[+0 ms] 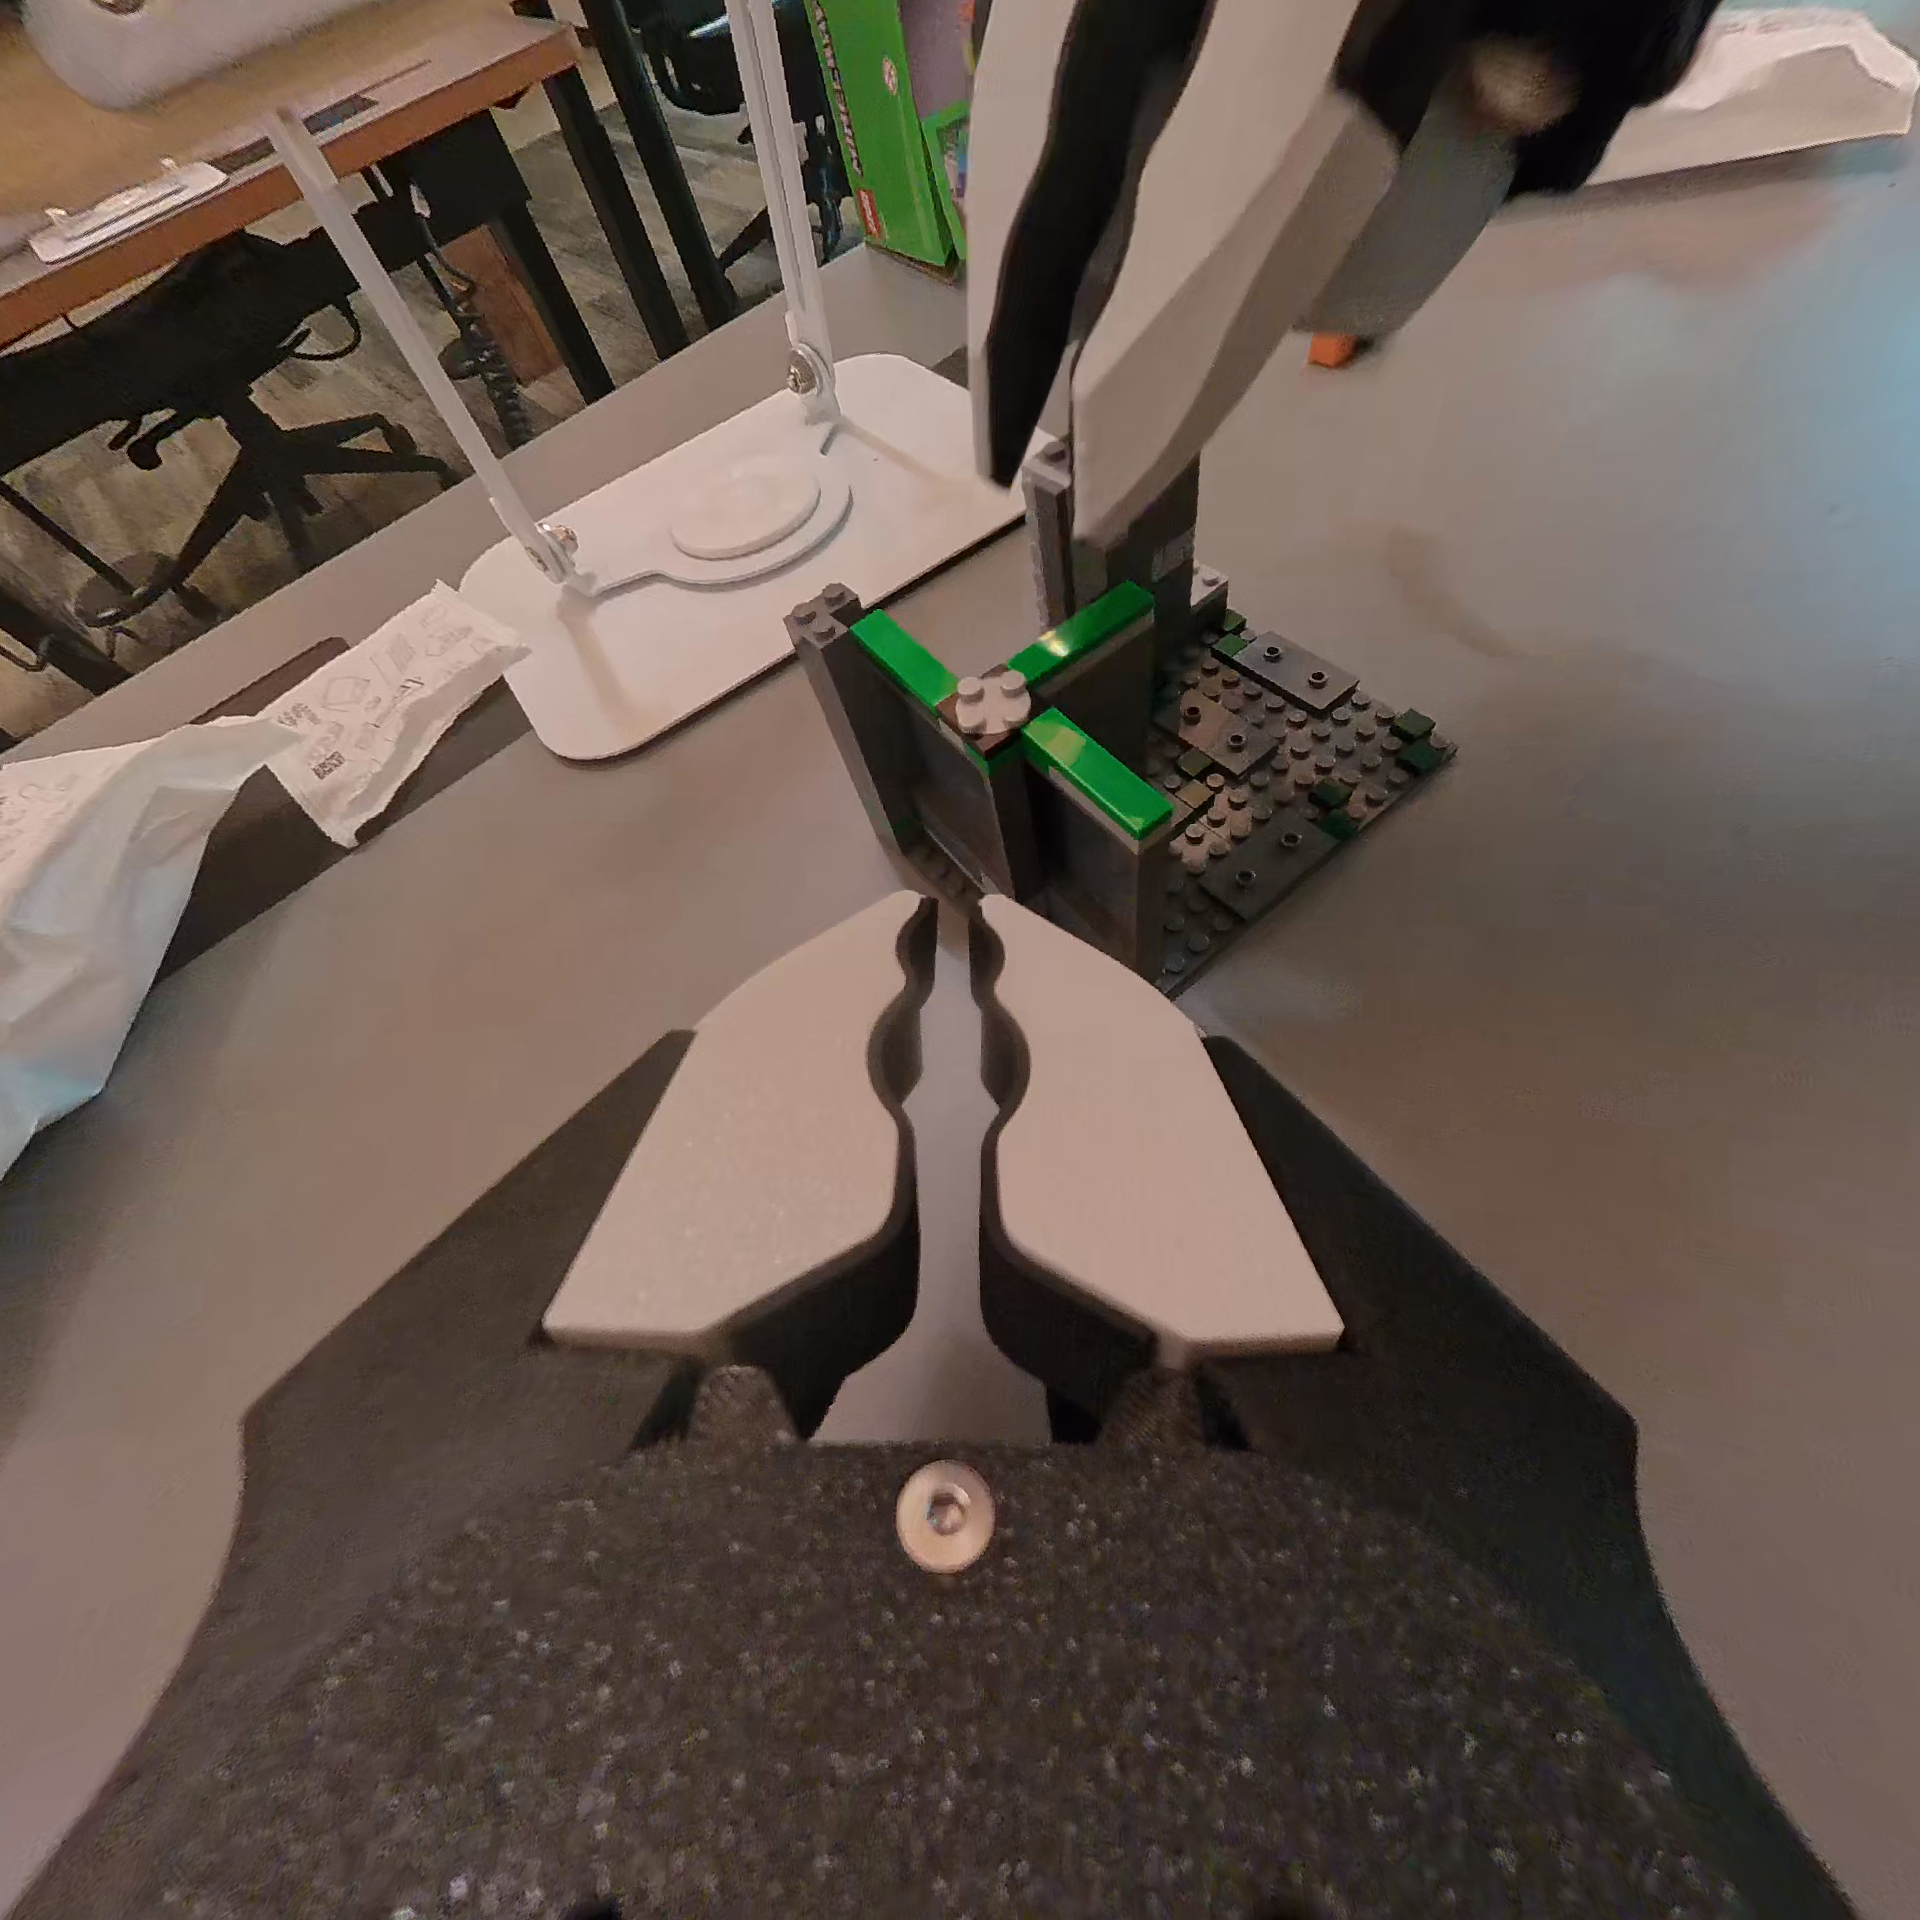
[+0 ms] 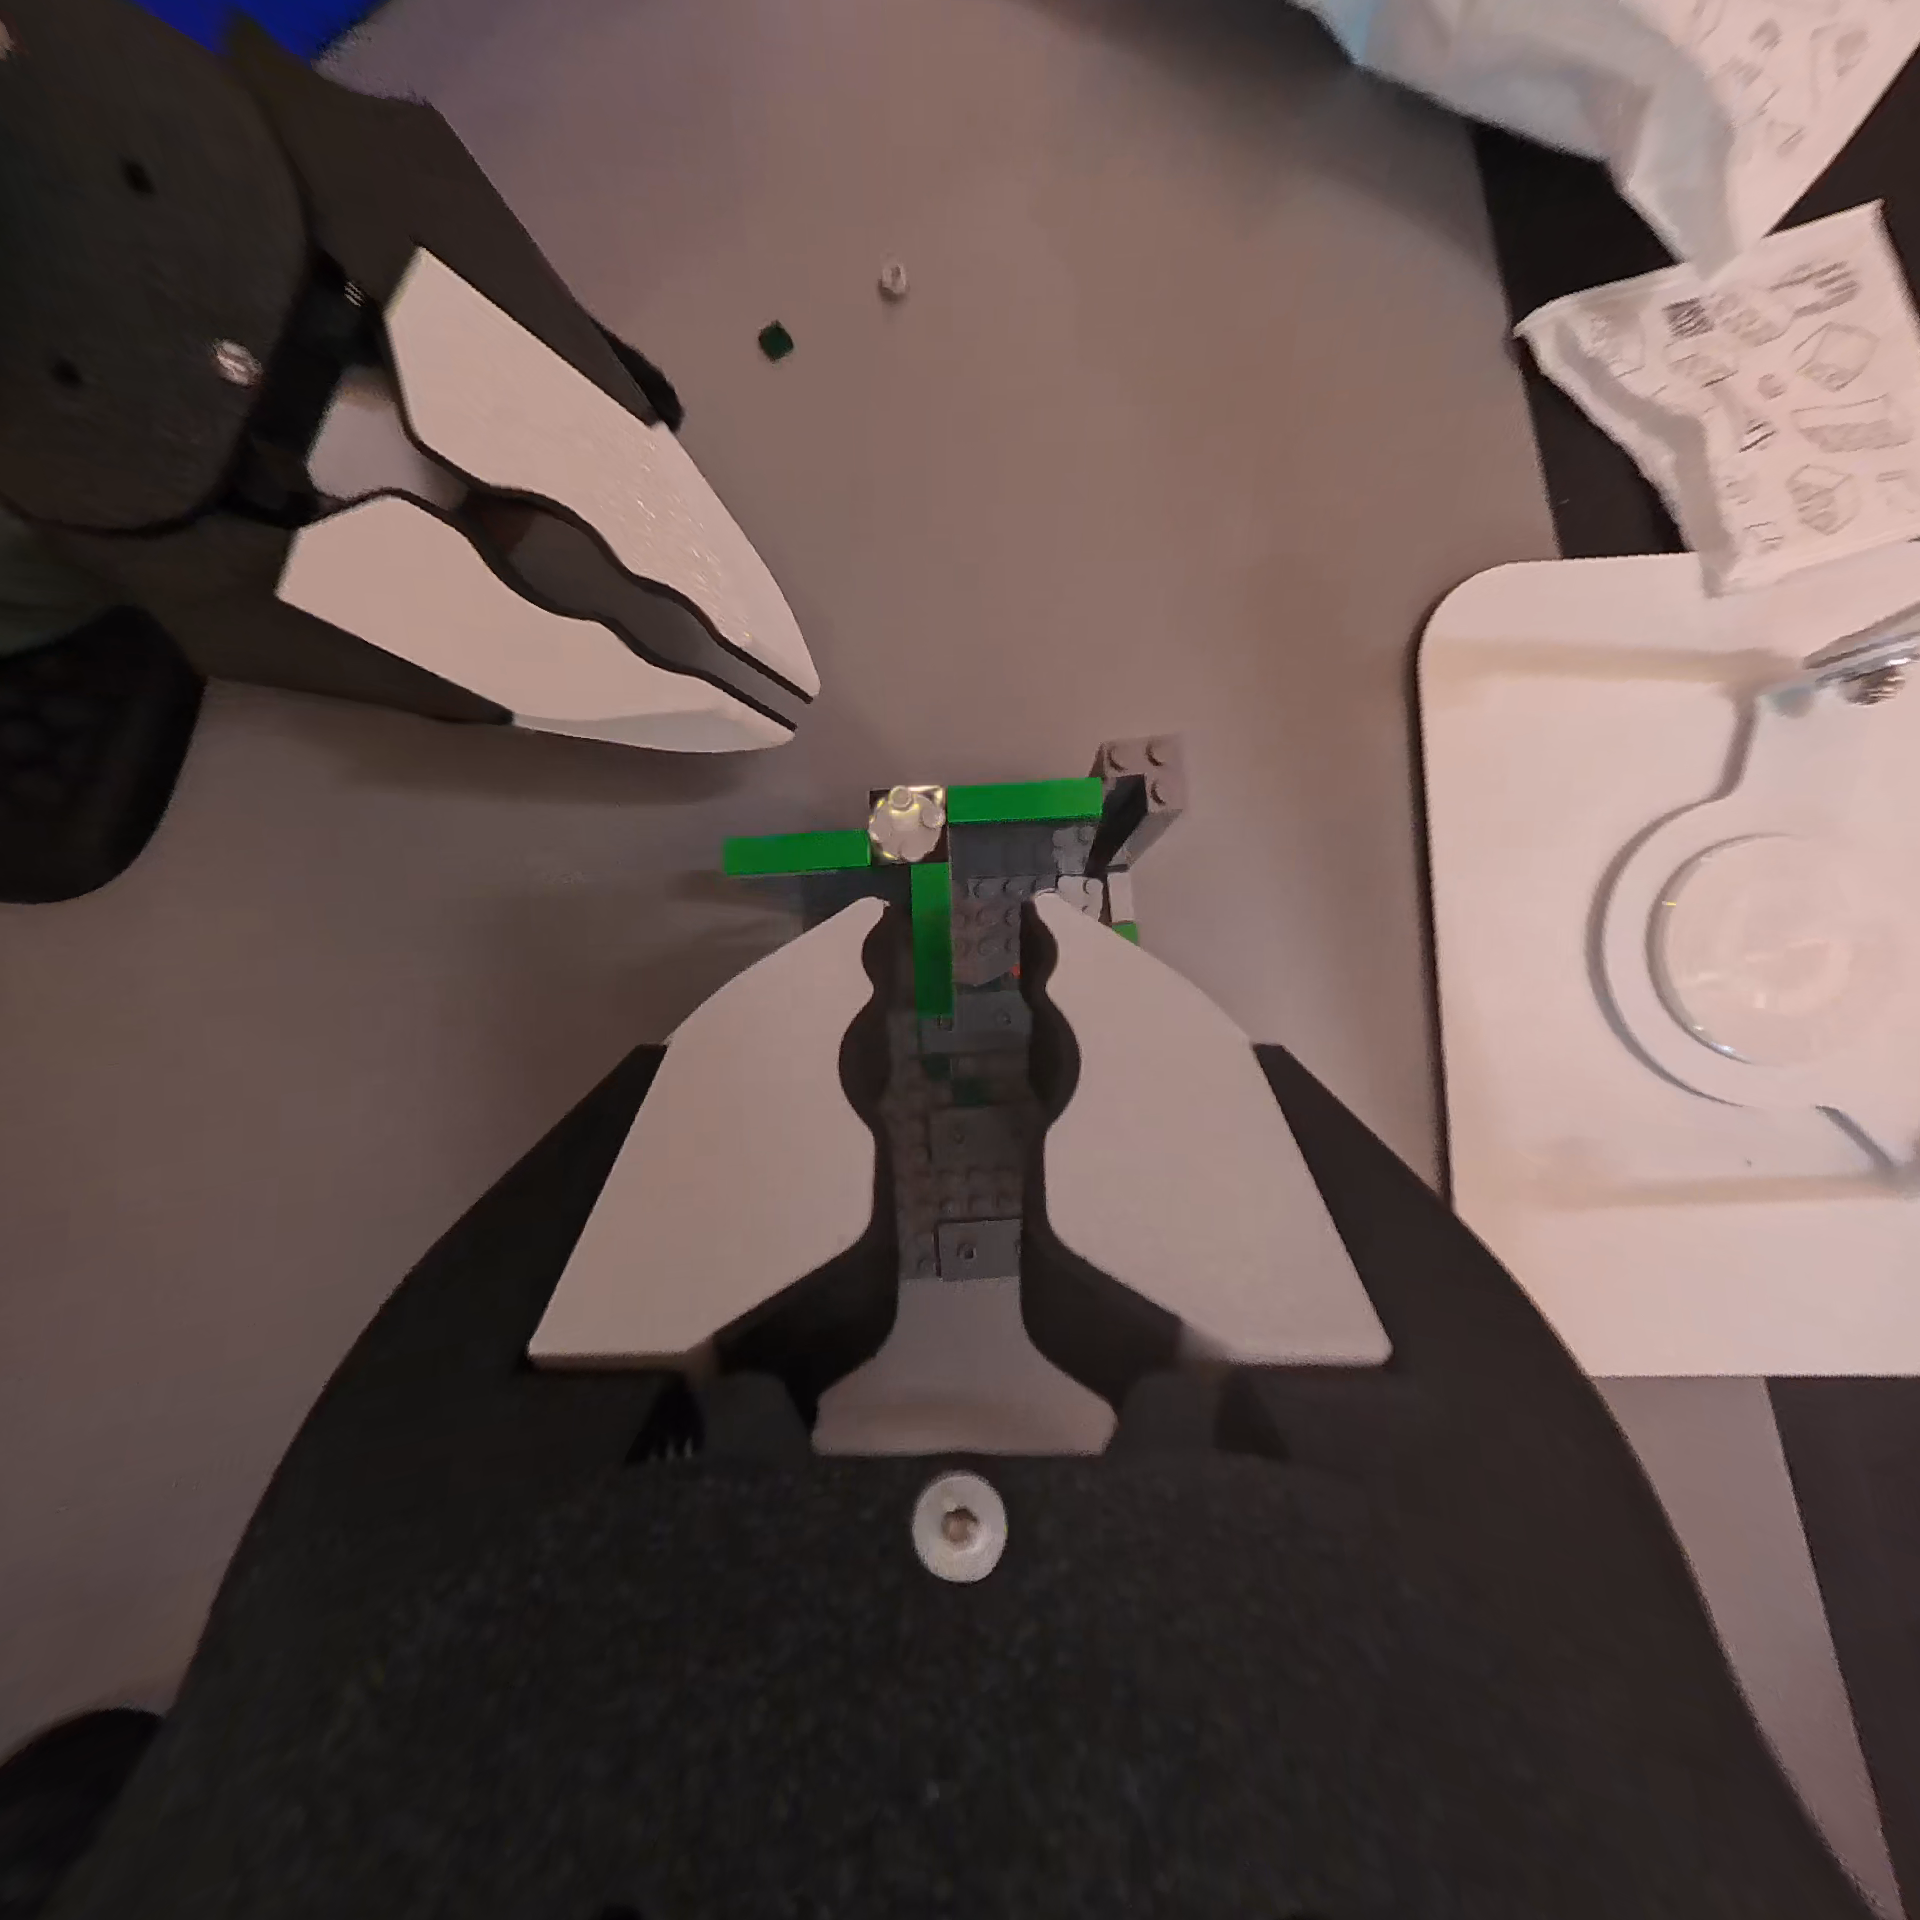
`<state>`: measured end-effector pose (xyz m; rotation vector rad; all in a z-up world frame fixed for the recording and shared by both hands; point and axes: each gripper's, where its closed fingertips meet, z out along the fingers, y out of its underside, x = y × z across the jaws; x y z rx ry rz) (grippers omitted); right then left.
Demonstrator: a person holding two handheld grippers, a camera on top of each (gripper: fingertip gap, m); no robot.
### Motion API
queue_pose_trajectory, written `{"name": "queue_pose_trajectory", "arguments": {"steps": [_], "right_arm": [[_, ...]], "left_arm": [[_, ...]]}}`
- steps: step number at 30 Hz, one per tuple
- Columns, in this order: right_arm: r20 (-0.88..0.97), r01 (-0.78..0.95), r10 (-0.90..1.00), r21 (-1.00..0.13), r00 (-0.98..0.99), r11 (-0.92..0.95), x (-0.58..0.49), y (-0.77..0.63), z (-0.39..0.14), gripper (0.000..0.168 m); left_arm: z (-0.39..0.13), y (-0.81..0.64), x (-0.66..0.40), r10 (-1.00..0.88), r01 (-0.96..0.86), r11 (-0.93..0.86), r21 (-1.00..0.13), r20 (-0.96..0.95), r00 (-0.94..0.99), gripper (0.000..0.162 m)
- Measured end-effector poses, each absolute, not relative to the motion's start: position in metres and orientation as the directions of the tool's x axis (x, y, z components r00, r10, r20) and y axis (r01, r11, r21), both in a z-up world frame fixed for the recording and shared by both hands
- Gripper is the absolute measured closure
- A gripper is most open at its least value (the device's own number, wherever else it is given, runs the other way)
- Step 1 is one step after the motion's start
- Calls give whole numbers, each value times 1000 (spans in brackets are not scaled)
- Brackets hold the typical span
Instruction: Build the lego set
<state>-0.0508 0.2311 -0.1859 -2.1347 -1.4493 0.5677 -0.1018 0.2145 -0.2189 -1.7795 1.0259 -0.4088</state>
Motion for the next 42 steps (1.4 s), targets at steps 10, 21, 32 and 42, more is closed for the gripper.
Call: {"name": "queue_pose_trajectory", "arguments": {"steps": [10,21,32,42], "right_arm": [[49,662,913,-705,406,-256,3,204,-217,146],[-13,687,941,-681,338,-256,54,220,-255,128],[-137,734,980,-648,147,-201,24,249,-275,134],[-92,598,796,-610,598,-520,43,201,-275,150]], "left_arm": [[-221,206,-89,-834,-412,-145,-900,-113,540,152],[-224,196,-78,-815,-446,-168,-879,-131,565,129],[-250,208,-70,-765,-532,-250,-809,-172,620,130],[-251,201,-76,-779,-552,-243,-798,-179,601,131]]}}
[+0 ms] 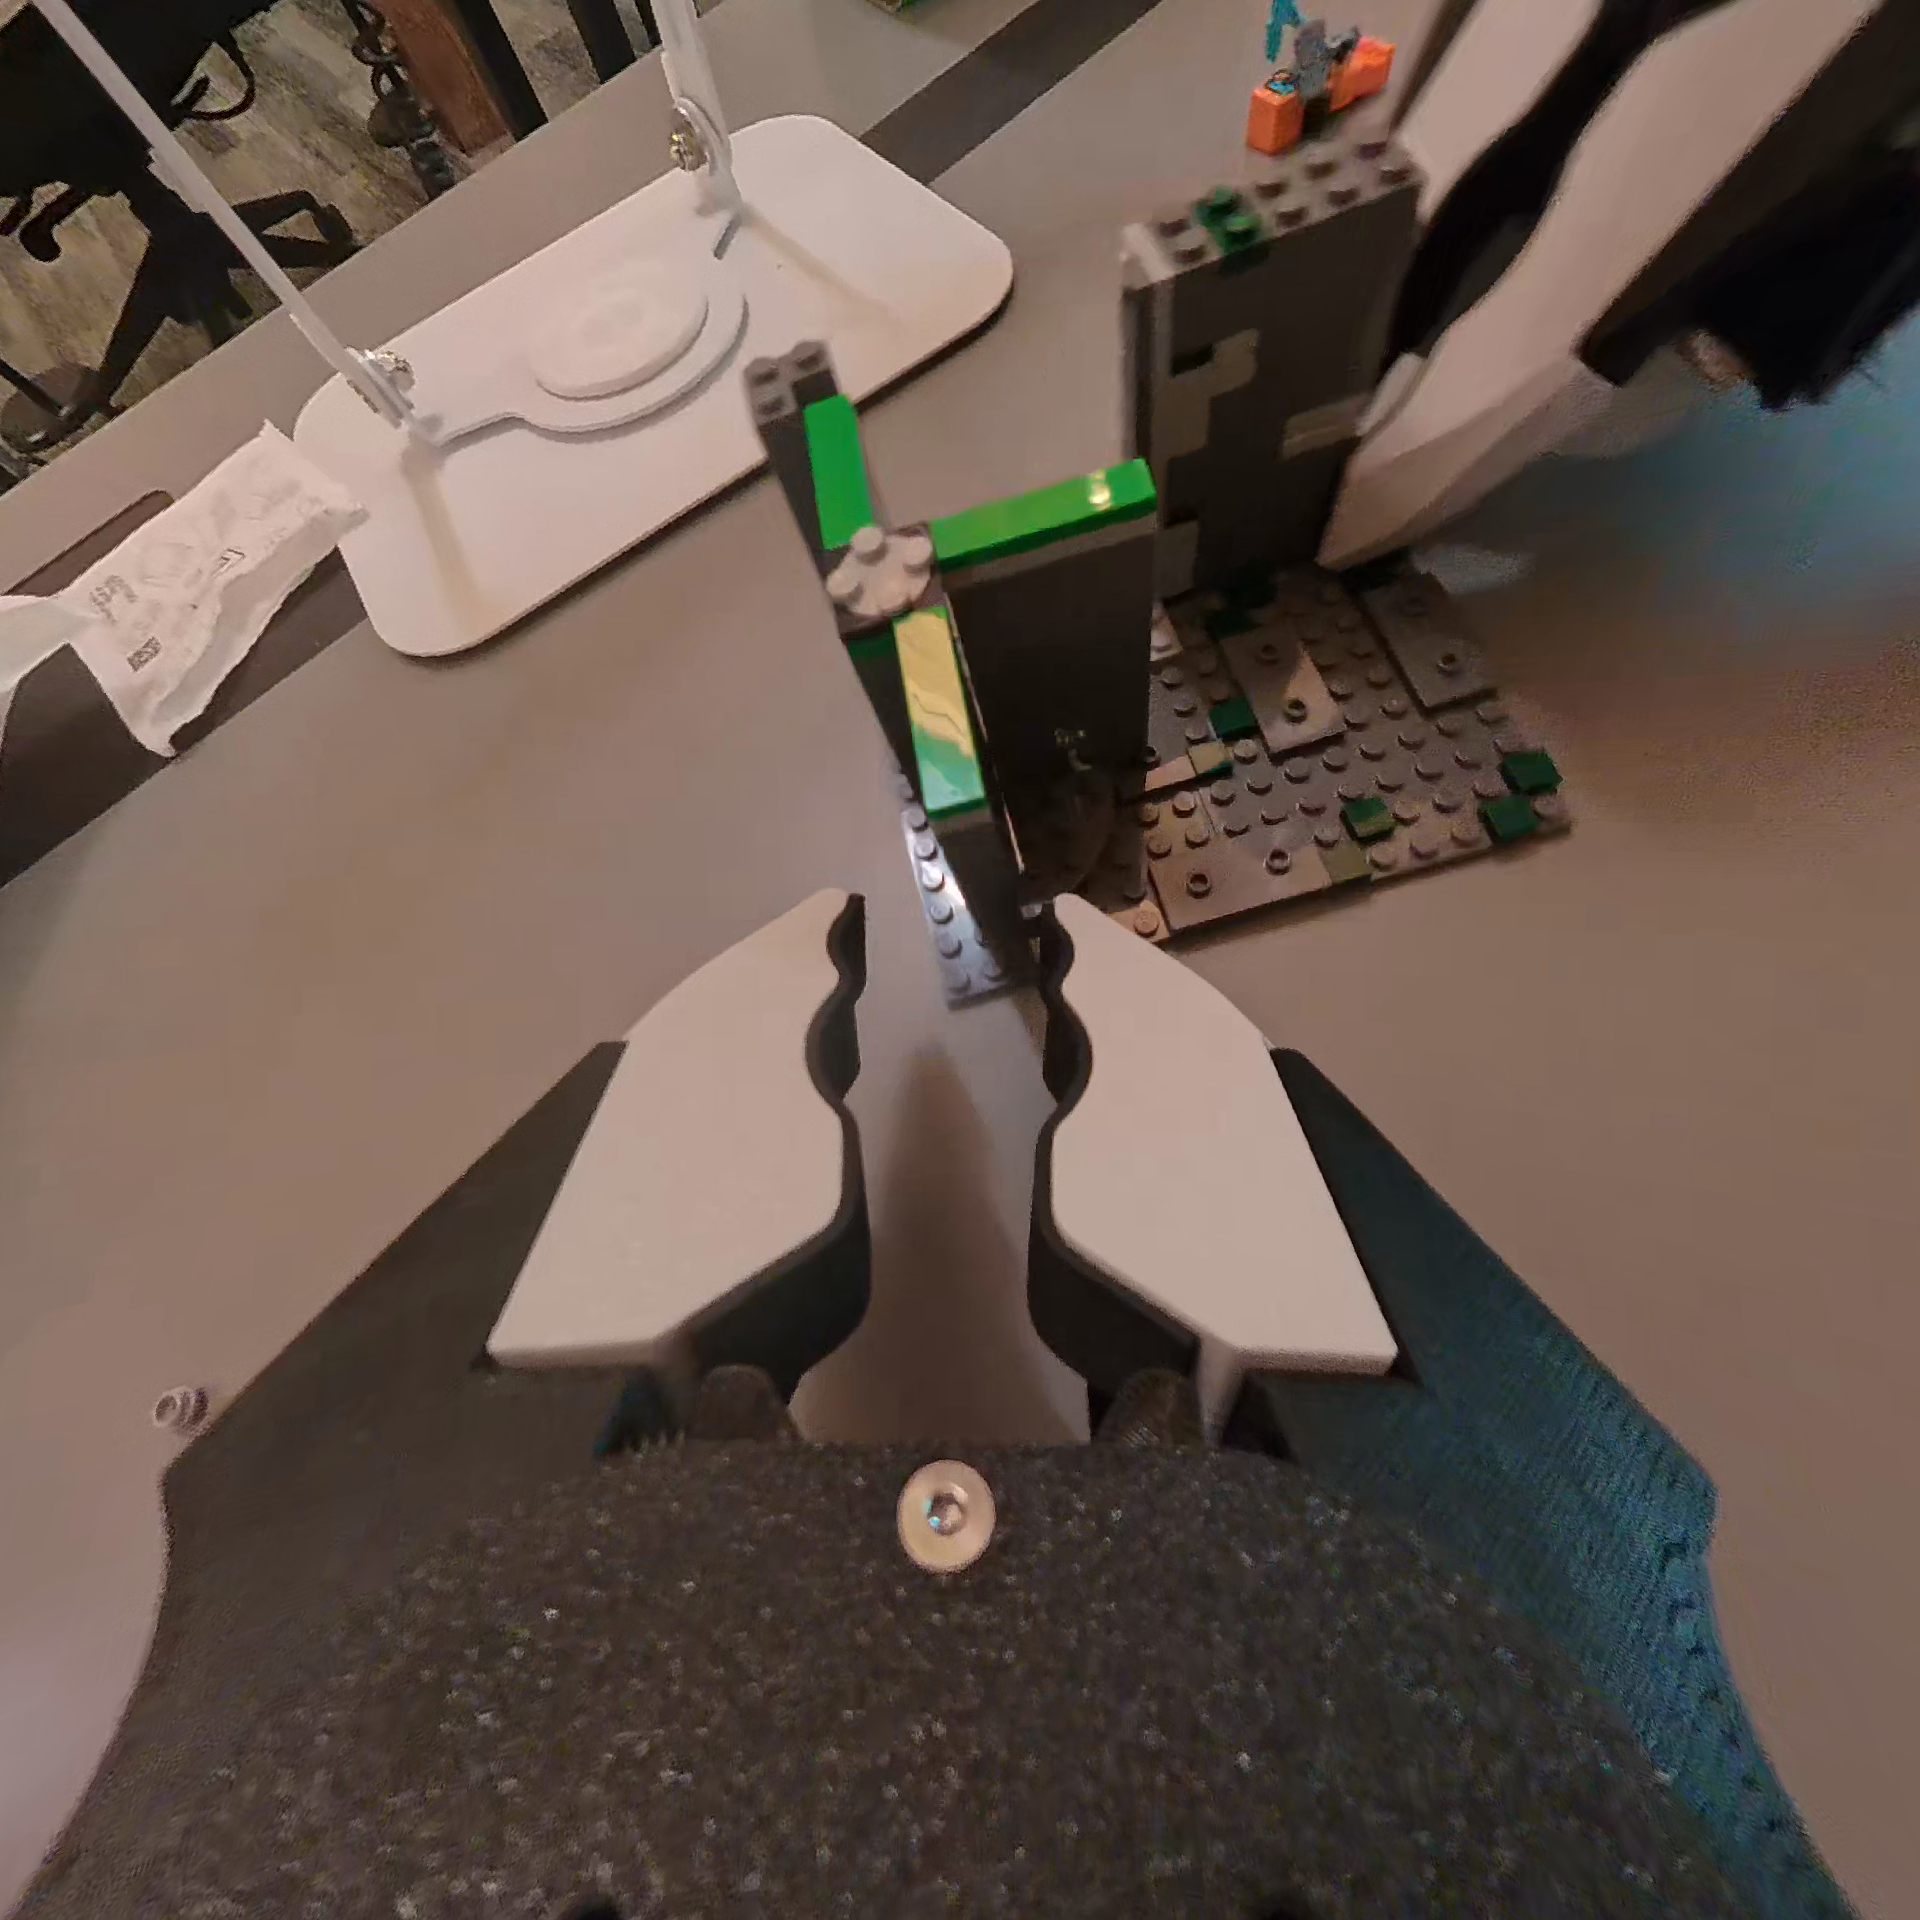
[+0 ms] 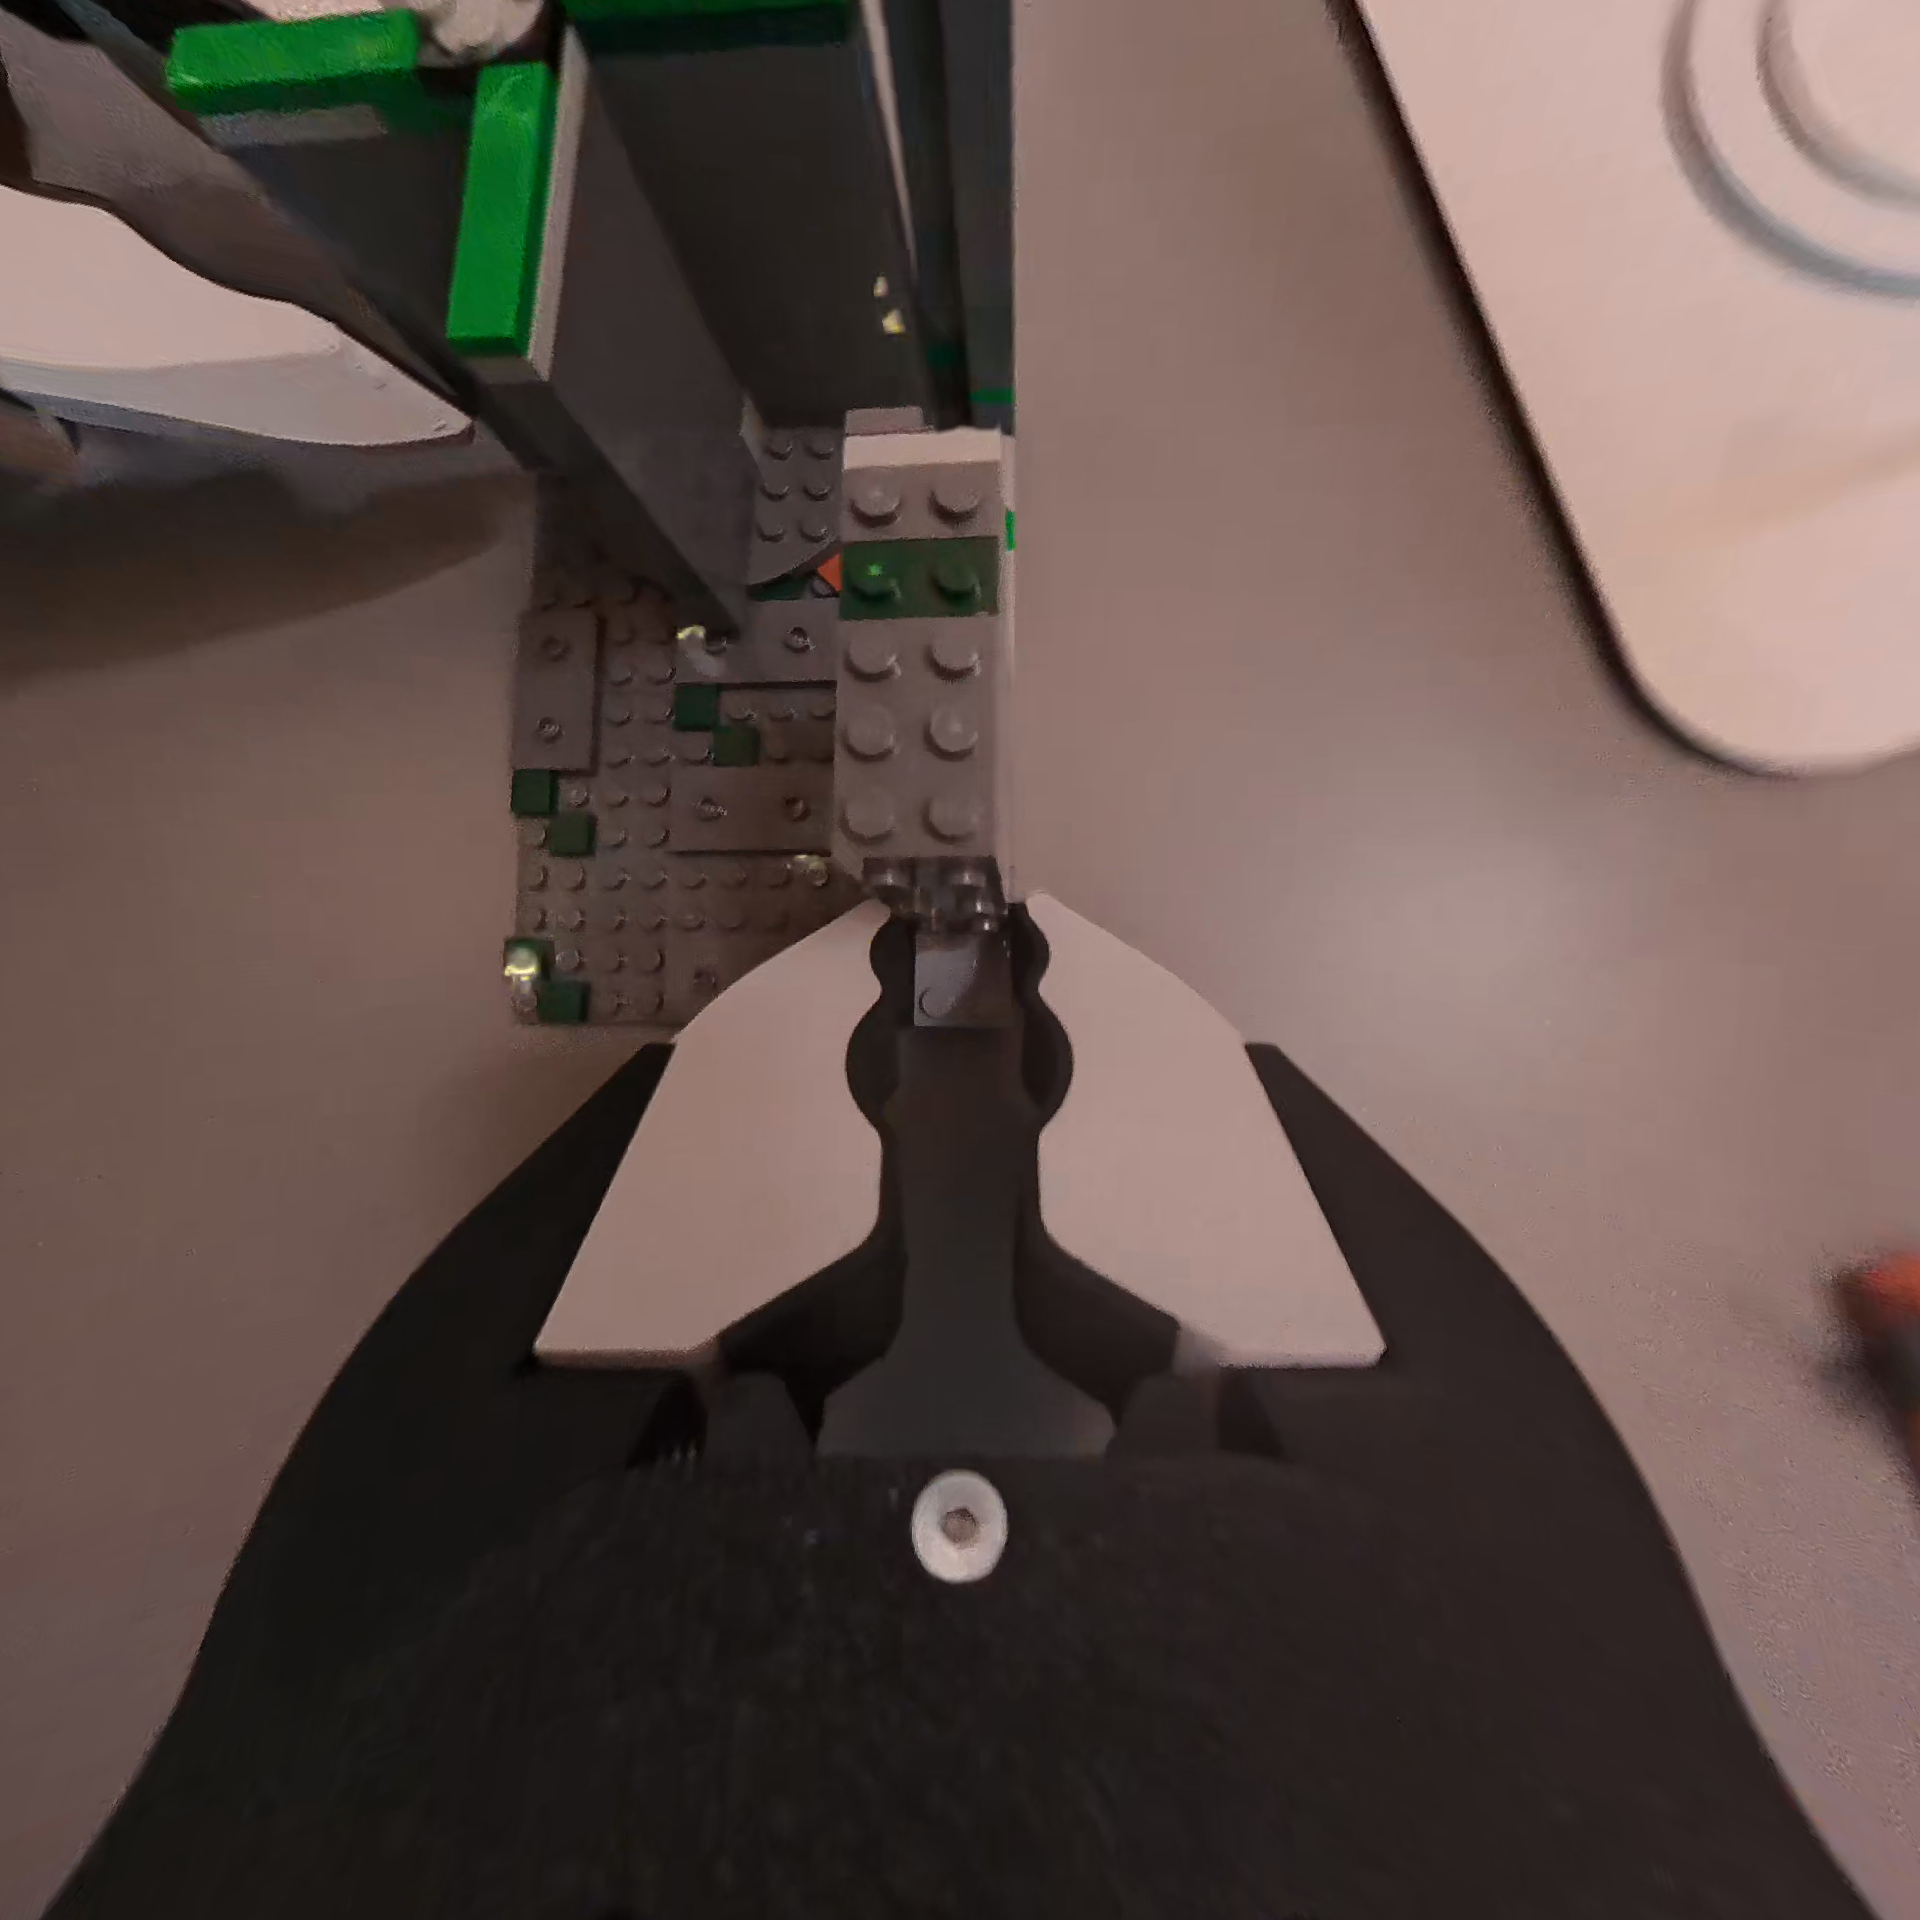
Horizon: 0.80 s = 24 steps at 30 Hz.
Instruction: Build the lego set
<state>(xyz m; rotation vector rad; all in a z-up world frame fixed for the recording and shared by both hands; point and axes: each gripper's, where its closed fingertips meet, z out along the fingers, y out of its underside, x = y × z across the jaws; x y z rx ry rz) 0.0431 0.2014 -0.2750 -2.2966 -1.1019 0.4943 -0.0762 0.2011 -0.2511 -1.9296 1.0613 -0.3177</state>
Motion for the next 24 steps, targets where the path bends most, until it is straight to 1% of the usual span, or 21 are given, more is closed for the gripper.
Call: {"name": "queue_pose_trajectory", "arguments": {"steps": [4,7,11,16,20,24], "right_arm": [[-84,512,717,-642,692,-570,43,165,-274,148],[-136,456,697,-666,704,-590,34,138,-270,138],[-196,447,732,-681,652,-580,19,108,-268,140],[-219,463,765,-685,606,-563,16,97,-265,140],[-232,444,786,-719,573,-535,22,106,-251,139],[-210,399,794,-774,571,-492,26,124,-229,139]], "left_arm": [[-251,194,-74,-795,-552,-236,-799,-168,583,131],[-251,191,-73,-802,-562,-227,-795,-175,572,131],[-250,189,-75,-800,-561,-229,-796,-174,573,132],[-245,187,-81,-792,-552,-229,-802,-176,585,132],[-246,185,-81,-808,-541,-210,-814,-167,565,130],[-247,189,-74,-843,-530,-166,-832,-159,513,125]]}}
